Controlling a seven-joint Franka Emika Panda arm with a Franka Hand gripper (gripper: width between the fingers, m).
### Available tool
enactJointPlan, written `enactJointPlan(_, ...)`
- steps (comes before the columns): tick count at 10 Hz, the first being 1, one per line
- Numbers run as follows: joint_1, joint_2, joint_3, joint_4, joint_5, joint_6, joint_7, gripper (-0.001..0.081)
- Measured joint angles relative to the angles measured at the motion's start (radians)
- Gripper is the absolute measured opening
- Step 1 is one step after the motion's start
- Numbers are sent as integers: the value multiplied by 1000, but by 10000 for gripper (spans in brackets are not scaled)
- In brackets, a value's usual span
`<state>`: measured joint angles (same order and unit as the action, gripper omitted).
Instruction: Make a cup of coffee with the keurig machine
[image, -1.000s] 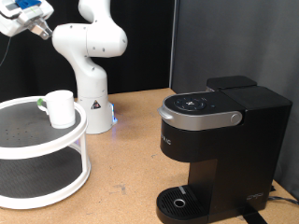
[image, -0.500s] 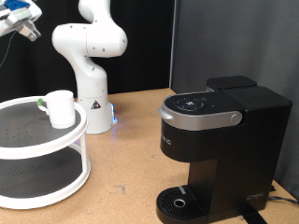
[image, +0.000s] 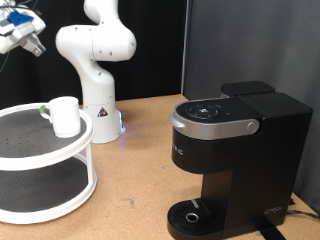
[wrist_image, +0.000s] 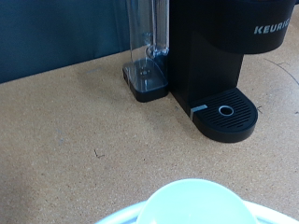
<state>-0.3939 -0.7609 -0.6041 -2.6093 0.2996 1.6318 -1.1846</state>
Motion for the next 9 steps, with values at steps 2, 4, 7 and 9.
enactJointPlan(2,0,0,-3,-45,-22,47,-34,0)
enactJointPlan(4,-1,1,-11,-93,-42,117,-56,0)
enactJointPlan(7,-2,3,-21,-172,-45,285,-69,23)
enactJointPlan(9,-2,13,-28,-202,-45,354,-84,207)
